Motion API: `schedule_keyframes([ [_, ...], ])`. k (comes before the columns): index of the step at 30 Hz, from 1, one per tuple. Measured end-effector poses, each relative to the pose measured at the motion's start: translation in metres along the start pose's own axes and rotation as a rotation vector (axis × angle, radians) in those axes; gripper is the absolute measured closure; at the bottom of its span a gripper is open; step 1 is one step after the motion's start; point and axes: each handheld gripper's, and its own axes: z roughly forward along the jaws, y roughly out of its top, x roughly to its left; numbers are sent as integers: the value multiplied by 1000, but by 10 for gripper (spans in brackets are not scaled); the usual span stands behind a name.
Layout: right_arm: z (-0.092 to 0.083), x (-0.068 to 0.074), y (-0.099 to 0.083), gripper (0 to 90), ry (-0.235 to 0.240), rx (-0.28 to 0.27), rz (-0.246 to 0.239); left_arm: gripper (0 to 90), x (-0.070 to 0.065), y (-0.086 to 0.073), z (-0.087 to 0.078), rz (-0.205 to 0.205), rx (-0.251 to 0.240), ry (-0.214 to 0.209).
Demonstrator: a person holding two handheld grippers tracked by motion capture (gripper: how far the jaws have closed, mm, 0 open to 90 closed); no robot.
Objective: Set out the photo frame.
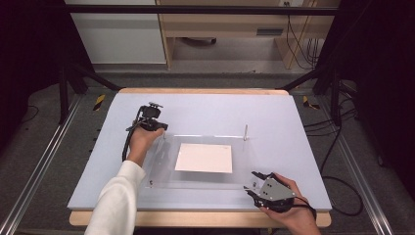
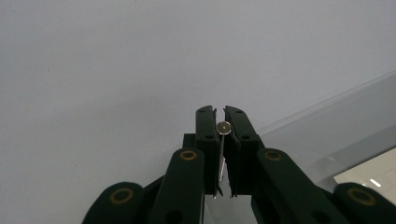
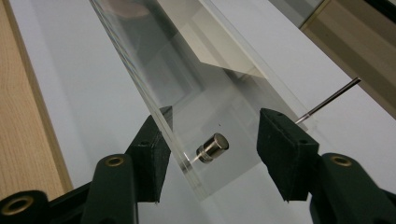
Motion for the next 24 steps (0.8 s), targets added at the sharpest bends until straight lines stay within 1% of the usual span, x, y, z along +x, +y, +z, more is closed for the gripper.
schedule_keyframes([
  [2,0,0,1,465,-2,5,-4,834,-1,0,0,10,-2,10],
  [3,0,0,2,466,-1,8,-5,826,-2,0,-1,23,-3,21],
  [4,0,1,2,467,-1,13,-6,803,-3,-1,-2,37,-13,37],
  [5,0,1,2,467,1,16,-8,775,-3,-1,-3,43,-35,51],
  [6,0,1,3,468,2,21,-10,745,-3,-2,-6,39,-57,54],
  [7,0,1,3,472,2,23,-17,734,-3,-2,-8,42,-56,61],
  [8,-1,1,4,473,1,25,-15,715,-4,-2,-11,58,-51,63],
  [9,-1,0,4,474,3,24,-12,696,-5,-3,-15,73,-57,72],
  [10,-1,-1,5,478,4,20,-7,672,-6,-4,-19,80,-70,81],
  [11,-2,-2,6,484,4,17,-8,662,-6,-5,-25,79,-93,84],
  [12,-3,-2,8,490,2,16,-5,655,-7,-5,-30,80,-116,85],
  [14,-4,-5,10,500,1,7,6,616,-8,-7,-41,90,-146,84],
  [16,-5,-8,13,507,4,-1,19,586,-12,-10,-52,95,-182,68],
  [18,-7,-11,17,515,5,-1,27,551,-17,-13,-63,125,-197,56],
  [20,-7,-14,21,518,11,4,36,536,-25,-17,-75,148,-221,32],
  [24,-9,-22,30,530,24,24,49,464,-43,-26,-99,206,-250,-20],
])
